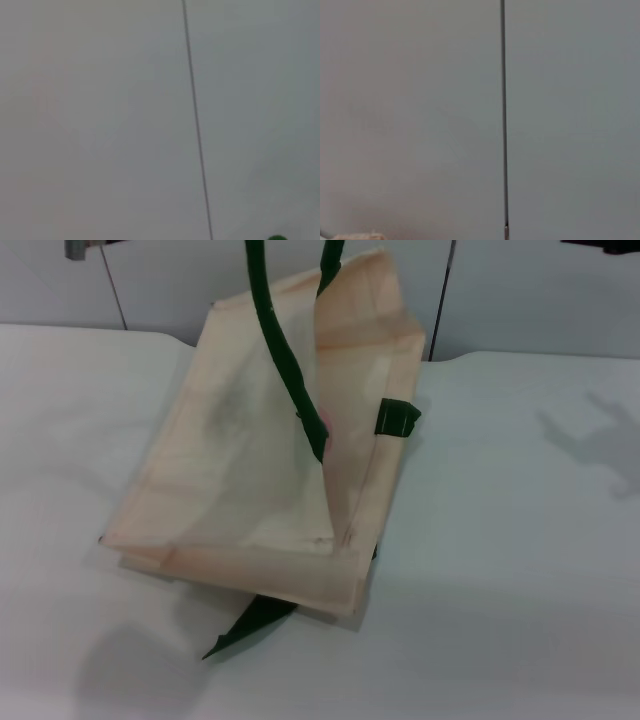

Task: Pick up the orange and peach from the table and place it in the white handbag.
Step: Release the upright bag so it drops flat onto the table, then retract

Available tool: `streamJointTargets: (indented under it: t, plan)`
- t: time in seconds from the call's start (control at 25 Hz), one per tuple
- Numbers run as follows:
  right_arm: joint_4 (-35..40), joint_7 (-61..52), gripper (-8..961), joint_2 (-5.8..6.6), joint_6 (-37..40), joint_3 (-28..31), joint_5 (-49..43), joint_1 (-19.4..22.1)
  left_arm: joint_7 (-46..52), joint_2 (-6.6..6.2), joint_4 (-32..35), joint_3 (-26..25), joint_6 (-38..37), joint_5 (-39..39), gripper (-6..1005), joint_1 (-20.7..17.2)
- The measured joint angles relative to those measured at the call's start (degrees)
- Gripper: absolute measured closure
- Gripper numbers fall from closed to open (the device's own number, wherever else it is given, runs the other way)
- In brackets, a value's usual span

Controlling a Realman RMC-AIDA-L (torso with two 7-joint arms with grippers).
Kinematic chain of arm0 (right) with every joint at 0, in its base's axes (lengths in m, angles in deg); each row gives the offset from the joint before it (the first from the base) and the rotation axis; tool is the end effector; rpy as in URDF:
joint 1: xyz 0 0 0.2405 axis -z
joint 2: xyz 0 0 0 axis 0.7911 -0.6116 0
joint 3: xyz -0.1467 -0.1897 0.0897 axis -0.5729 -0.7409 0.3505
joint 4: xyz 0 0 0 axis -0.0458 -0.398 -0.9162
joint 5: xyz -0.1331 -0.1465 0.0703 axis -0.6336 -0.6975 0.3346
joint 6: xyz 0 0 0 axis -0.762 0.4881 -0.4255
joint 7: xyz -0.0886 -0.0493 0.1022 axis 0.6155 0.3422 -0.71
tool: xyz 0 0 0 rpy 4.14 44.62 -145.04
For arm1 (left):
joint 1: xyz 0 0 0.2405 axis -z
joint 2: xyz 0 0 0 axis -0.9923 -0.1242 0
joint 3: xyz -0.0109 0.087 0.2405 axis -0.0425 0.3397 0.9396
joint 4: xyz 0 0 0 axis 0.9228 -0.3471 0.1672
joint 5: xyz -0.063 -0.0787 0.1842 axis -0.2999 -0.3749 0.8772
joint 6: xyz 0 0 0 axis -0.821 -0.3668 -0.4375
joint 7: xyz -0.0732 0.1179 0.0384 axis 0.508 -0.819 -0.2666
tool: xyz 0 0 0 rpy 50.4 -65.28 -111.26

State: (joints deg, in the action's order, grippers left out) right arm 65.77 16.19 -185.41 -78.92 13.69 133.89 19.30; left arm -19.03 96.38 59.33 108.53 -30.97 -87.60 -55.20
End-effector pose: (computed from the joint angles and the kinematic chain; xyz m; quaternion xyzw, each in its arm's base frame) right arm 0.1726 0.4457 0.0889 -0.8443 0.2892 0.1777 0.4146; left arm -0.0584 0.3866 0.1027 -0.8656 -0.1759 -0.1913 0.4280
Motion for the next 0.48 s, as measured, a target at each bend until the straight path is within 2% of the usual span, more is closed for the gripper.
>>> streamJointTargets:
  t: [0.48]
  plan:
    - [-1.0, 0.04, 90, 0.08, -1.24, 0.72, -0.7, -1.16, -10.12, -0.1, -4.15, -1.01, -1.0, -13.34, 461, 0.02]
